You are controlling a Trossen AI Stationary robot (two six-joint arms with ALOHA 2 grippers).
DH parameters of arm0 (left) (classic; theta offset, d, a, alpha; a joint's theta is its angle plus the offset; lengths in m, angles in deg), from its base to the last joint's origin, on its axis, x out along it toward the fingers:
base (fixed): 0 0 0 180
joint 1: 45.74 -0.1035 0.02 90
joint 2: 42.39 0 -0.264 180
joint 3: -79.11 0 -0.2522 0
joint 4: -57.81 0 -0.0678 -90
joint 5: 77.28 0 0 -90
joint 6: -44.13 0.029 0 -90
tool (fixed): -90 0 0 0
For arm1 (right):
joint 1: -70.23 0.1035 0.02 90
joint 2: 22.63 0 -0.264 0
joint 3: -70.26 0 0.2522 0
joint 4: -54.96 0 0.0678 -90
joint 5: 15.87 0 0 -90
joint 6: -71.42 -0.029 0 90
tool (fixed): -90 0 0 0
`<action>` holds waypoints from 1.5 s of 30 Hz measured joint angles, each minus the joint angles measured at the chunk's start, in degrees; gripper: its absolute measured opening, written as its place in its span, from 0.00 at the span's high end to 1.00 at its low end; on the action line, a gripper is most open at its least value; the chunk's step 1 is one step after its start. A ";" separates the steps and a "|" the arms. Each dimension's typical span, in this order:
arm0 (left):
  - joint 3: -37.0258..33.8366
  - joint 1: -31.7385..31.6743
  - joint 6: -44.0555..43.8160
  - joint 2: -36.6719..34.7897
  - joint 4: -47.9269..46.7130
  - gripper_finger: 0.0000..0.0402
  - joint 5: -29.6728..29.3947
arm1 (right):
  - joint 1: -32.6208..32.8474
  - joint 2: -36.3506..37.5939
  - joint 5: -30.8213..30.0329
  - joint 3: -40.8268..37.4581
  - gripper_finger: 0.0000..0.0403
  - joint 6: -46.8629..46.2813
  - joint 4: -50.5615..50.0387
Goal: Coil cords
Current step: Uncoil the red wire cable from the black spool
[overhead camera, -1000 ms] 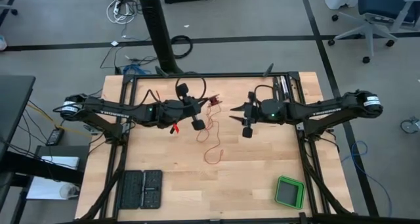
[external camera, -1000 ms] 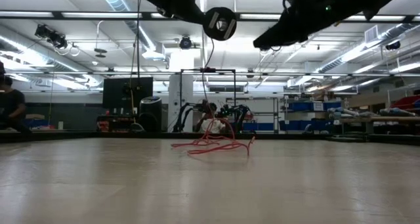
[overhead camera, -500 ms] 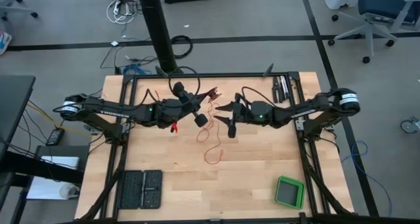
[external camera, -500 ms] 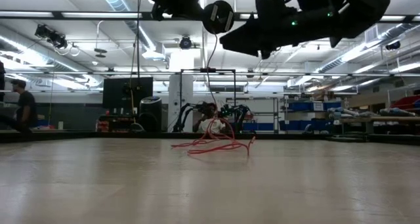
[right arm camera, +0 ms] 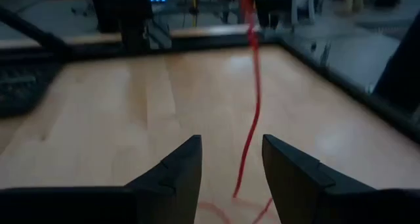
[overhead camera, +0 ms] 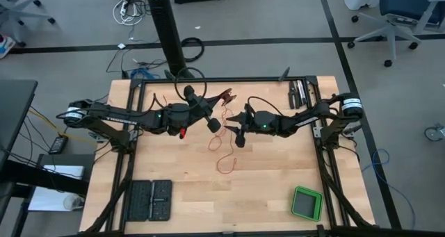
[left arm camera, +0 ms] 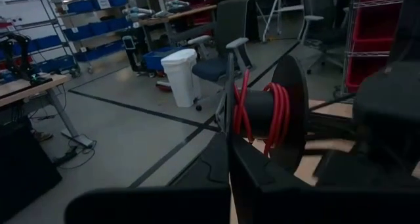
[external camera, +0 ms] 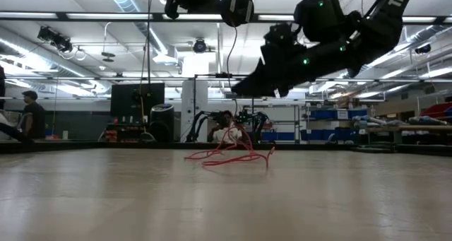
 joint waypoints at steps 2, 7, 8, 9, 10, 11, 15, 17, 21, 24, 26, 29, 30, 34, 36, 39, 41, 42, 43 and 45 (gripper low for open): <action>0.00 0.00 0.01 -0.01 -0.02 1.00 0.06 | -0.01 -1.10 -0.02 -0.01 0.61 0.01 0.40; 0.00 0.00 0.09 -0.02 0.06 1.00 0.18 | -0.01 -2.26 0.00 0.00 0.62 0.46 3.15; 0.00 0.00 0.09 0.00 0.02 1.00 0.20 | -0.04 -2.25 -0.02 0.00 0.62 0.65 3.19; 0.00 0.00 0.09 0.00 -0.01 1.00 0.20 | -0.14 -2.25 0.00 0.00 0.62 0.83 3.16; 0.00 0.00 0.10 -0.02 0.00 1.00 0.19 | -0.26 -2.25 -0.01 0.00 0.63 0.92 3.22; 0.00 0.00 0.11 -0.02 0.15 1.00 0.18 | -0.42 -2.25 -0.02 0.00 0.63 0.94 3.49; 0.00 0.00 0.12 -0.02 0.94 1.00 0.26 | -1.13 -2.23 -0.04 0.00 0.69 1.48 3.62; 0.00 0.00 0.13 -0.02 2.18 1.00 0.99 | -1.46 -2.23 -0.04 0.00 0.74 1.57 4.26; 0.00 0.00 0.17 -0.01 3.52 1.00 1.37 | -1.75 -2.23 0.09 0.00 0.83 2.31 4.66; 0.00 0.00 0.17 -0.01 4.06 1.00 1.42 | -1.74 -2.21 0.78 0.00 0.90 3.08 5.03; 0.00 0.02 0.24 0.00 4.17 1.00 1.42 | -1.74 -2.22 0.97 0.00 0.96 3.12 4.84; 0.00 0.02 0.39 -0.02 4.14 1.00 1.42 | -1.70 -2.22 1.42 0.00 0.98 3.60 4.72; 0.00 0.00 0.75 0.00 4.14 1.00 1.41 | -1.70 -2.21 1.49 0.00 0.99 3.58 4.48; 0.00 -0.02 5.44 0.00 3.73 1.00 -0.12 | -0.69 -2.21 3.53 0.00 0.99 3.96 2.60; 0.00 -0.12 6.93 -0.01 3.77 1.00 -0.94 | -0.09 -2.21 5.27 0.02 0.99 3.93 1.82; 0.00 -0.69 7.99 0.00 3.60 1.00 -1.18 | 0.07 -2.21 10.08 2.63 1.00 0.68 -4.07; 0.00 -1.28 9.75 0.00 2.50 1.00 -1.33 | -0.03 -2.21 14.67 5.42 1.00 -0.31 -8.49; 0.00 -1.63 10.99 -0.02 1.36 1.00 -1.47 | 0.01 -2.21 16.65 6.76 1.00 -0.02 -10.55; 0.00 -1.90 11.81 -0.02 0.28 1.00 -1.72 | 0.32 -2.04 18.45 7.96 1.00 0.59 -12.43; 0.00 -2.26 14.19 -0.02 -2.92 1.00 -2.58 | 1.13 -1.15 20.88 10.18 1.00 2.60 -16.34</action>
